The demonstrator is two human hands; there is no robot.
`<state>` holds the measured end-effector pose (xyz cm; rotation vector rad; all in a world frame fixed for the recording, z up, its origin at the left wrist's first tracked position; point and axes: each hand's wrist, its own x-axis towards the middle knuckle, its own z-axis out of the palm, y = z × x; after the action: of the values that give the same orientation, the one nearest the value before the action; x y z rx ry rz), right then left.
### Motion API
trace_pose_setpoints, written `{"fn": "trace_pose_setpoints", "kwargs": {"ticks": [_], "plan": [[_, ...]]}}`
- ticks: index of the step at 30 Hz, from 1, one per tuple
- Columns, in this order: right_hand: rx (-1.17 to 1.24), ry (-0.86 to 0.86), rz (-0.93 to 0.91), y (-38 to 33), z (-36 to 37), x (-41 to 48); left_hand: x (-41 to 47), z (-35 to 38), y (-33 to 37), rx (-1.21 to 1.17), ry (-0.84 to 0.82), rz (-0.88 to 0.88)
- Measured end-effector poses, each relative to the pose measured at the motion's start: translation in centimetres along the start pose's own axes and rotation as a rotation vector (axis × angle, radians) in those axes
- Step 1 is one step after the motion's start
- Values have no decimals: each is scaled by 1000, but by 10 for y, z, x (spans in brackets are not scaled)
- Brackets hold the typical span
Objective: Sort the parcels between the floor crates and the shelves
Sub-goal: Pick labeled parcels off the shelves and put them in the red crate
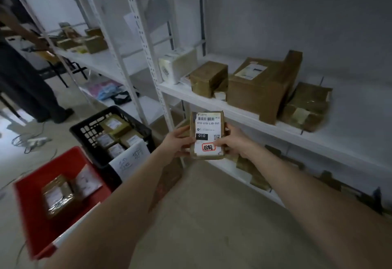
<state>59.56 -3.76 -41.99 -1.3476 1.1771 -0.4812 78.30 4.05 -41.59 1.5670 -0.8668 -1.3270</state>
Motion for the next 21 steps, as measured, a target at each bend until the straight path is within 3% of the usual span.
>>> {"fn": "trace_pose_setpoints", "kwargs": {"ticks": [8,14,21], "plan": [[-114,-105,-39,-9,181,56,-29,-164,-60,-5,108,-90],[-234,-307,-52,-15,315,85,-58,-281,-110,-154,230,-176],[-397,-497,-64,-32,446,131,-63,-378,-156,-337,519,-220]]}}
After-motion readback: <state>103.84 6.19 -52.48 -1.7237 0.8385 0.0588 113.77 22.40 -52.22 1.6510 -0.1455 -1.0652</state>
